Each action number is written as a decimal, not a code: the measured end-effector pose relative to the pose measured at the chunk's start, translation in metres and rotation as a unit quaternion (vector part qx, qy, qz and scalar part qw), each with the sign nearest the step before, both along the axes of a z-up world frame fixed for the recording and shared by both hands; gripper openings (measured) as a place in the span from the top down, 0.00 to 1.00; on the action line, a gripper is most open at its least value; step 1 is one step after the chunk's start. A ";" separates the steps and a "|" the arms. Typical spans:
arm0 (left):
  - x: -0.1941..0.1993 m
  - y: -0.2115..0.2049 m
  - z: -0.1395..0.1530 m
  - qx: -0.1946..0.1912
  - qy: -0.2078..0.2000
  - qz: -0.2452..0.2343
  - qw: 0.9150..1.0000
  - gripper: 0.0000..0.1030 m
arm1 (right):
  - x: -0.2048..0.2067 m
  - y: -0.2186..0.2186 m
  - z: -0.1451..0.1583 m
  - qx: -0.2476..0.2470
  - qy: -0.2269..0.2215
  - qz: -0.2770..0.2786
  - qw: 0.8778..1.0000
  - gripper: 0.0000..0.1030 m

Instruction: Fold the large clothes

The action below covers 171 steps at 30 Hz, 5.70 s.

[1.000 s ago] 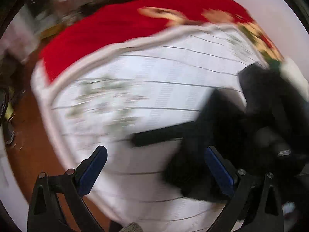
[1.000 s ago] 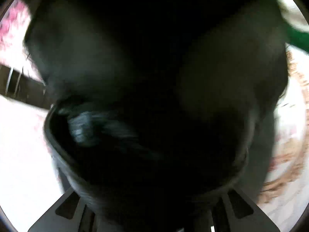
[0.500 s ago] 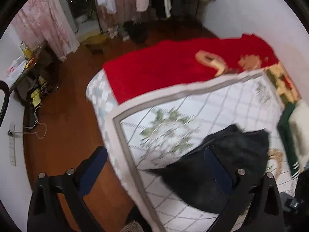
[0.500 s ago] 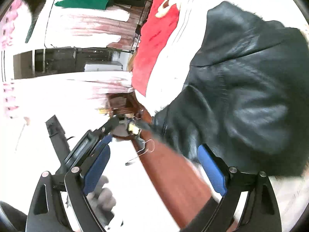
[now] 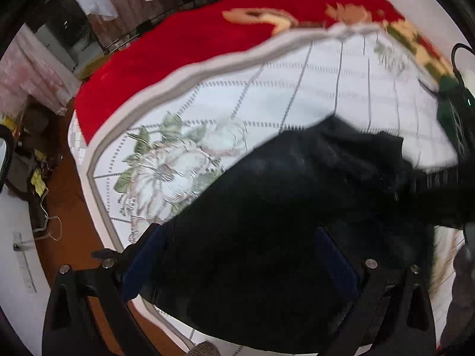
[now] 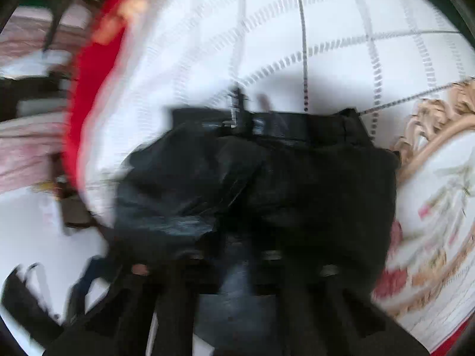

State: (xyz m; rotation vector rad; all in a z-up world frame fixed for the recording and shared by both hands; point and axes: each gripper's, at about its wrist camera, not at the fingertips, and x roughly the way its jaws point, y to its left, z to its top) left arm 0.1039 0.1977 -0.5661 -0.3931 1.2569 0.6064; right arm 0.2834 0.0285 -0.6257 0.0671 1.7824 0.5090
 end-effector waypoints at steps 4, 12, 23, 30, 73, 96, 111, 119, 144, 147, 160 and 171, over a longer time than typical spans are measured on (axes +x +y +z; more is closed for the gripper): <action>-0.004 0.004 0.002 -0.005 0.003 0.004 1.000 0.01 | 0.013 -0.027 -0.009 0.060 0.075 -0.075 0.992 1.00; 0.001 0.006 0.041 0.002 -0.040 0.009 0.999 0.01 | 0.008 -0.066 0.075 0.140 0.016 -0.072 0.987 0.82; -0.023 0.016 0.014 -0.005 -0.014 0.051 0.999 0.01 | 0.017 -0.016 0.036 0.089 0.003 -0.045 0.995 0.81; -0.062 0.015 0.005 -0.017 -0.006 0.090 0.996 0.01 | -0.002 -0.134 0.078 0.194 -0.038 -0.111 0.974 0.07; -0.088 0.066 -0.016 -0.148 -0.151 0.210 0.955 0.33 | -0.020 -0.050 -0.108 0.328 0.156 -0.149 0.920 0.32; 0.069 0.065 0.197 -0.179 -0.236 -0.022 0.955 0.65 | 0.038 -0.036 0.062 0.507 0.031 -0.240 0.827 0.53; 0.355 -0.090 0.191 -0.252 -0.305 -0.086 0.914 0.65 | 0.295 -0.226 0.116 0.487 -0.072 -0.267 0.829 0.53; 0.435 -0.141 0.091 -0.253 -0.250 -0.103 0.929 0.65 | 0.401 -0.281 0.026 0.454 -0.015 -0.277 0.847 0.52; 0.425 -0.188 0.180 -0.051 -0.187 -0.285 0.939 0.06 | 0.343 -0.321 0.087 0.014 -0.205 -0.325 0.923 0.00; 0.405 -0.197 0.199 -0.015 -0.178 -0.305 0.935 0.06 | 0.304 -0.302 0.122 -0.161 -0.274 -0.267 0.910 0.00; 0.271 -0.197 0.328 0.027 -0.185 -0.364 0.912 0.05 | 0.074 -0.244 0.336 -0.248 -0.338 -0.319 0.850 0.00; 0.141 -0.174 0.443 0.032 -0.224 -0.403 0.887 0.05 | -0.108 -0.193 0.510 -0.272 -0.407 -0.338 0.804 0.00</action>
